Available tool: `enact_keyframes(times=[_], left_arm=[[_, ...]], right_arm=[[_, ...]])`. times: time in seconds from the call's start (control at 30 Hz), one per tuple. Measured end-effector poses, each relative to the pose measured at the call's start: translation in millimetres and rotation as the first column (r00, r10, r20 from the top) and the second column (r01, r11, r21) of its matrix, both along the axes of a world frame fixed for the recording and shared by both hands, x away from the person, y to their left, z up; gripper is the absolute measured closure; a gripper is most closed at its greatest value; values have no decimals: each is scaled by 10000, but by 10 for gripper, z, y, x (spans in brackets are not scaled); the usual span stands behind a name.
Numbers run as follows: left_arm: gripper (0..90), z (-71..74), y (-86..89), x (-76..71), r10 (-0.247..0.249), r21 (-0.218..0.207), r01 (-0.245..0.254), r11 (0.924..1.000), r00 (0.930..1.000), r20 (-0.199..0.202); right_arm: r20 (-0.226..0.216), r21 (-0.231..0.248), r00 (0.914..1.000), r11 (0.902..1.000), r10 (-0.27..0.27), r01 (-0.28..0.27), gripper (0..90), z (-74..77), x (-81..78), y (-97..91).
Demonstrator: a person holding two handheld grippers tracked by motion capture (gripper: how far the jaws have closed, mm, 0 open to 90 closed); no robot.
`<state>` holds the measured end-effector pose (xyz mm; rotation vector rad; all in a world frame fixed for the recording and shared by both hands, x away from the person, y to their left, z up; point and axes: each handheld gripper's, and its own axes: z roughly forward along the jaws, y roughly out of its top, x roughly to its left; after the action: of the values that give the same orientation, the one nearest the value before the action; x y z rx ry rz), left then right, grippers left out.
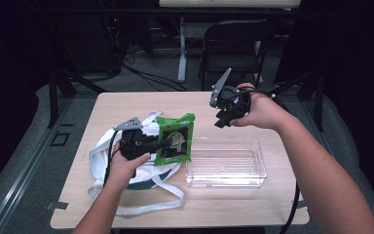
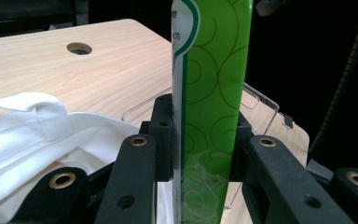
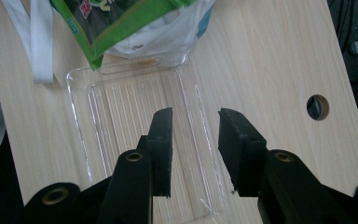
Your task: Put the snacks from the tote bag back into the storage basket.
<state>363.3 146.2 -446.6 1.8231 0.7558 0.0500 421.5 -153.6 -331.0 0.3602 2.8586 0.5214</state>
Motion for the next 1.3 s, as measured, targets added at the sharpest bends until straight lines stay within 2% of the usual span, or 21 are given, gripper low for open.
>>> enact_keyframes(times=[0.17, 0.47, 0.73, 1.03, 1.3], left_arm=[[722, 10, -56, -26, -216, 38, 216, 9998, 9997, 99], [723, -20, -107, -30, -394, 58, 394, 9992, 9992, -16], [723, -40, -131, -31, -559, -16, 559, 9984, 9984, -104], [723, -38, -171, -47, -832, -14, 832, 9965, 9965, -68], [723, -45, -227, -72, -1080, 29, 1080, 9941, 9941, -10]], right_arm=[[-105, 69, 9993, 9994, 352, -352, 616, 70, -34, 74], [107, 79, 9957, 9957, 918, -919, 557, 132, -82, 223], [-16, 88, 9865, 9865, 1635, -1635, 538, 118, -122, 437], [4, 96, 9807, 9807, 1955, -1955, 514, 114, -144, 562], [-144, -113, 9767, 9767, 2141, -2143, 504, 53, -163, 653]])
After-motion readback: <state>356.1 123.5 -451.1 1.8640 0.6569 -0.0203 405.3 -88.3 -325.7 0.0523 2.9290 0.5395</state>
